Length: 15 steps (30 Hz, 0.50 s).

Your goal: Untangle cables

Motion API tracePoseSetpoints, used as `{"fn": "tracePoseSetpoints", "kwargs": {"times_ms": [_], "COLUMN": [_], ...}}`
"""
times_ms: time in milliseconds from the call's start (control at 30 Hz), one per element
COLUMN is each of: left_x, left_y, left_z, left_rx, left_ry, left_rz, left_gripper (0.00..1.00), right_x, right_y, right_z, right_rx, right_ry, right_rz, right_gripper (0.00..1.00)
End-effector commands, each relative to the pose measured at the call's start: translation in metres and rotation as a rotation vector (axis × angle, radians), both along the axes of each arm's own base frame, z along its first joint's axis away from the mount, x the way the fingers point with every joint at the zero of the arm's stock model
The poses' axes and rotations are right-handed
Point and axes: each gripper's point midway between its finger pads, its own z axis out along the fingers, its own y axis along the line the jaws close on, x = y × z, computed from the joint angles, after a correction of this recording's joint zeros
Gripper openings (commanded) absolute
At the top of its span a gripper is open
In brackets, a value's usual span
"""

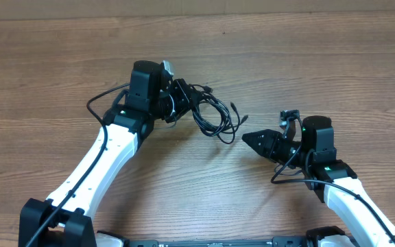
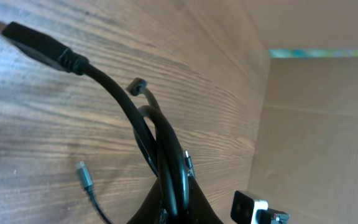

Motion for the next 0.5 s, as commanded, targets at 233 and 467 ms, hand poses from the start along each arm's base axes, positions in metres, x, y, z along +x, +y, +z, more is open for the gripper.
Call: {"fn": "tracePoseSetpoints", "kwargs": {"times_ms": [233, 467], "left_x": [-0.016, -0.029], "left_y": [0.030, 0.044], "left_z": [-0.036, -0.051], "left_rx": [0.146, 0.239], "left_ry": [0.182, 0.235], "left_rz": [0.149, 0.155], "left_gripper": [0.37, 0.68], "right_x": [-0.001, -0.002], "right_y": [0.001, 0.001], "right_z": [0.006, 0.005], "right_rx": [0.023, 0.020], "right_ry": [0.010, 0.017], "right_rz": [0.006, 0.003], "right_gripper": [0.74, 0.81]}}
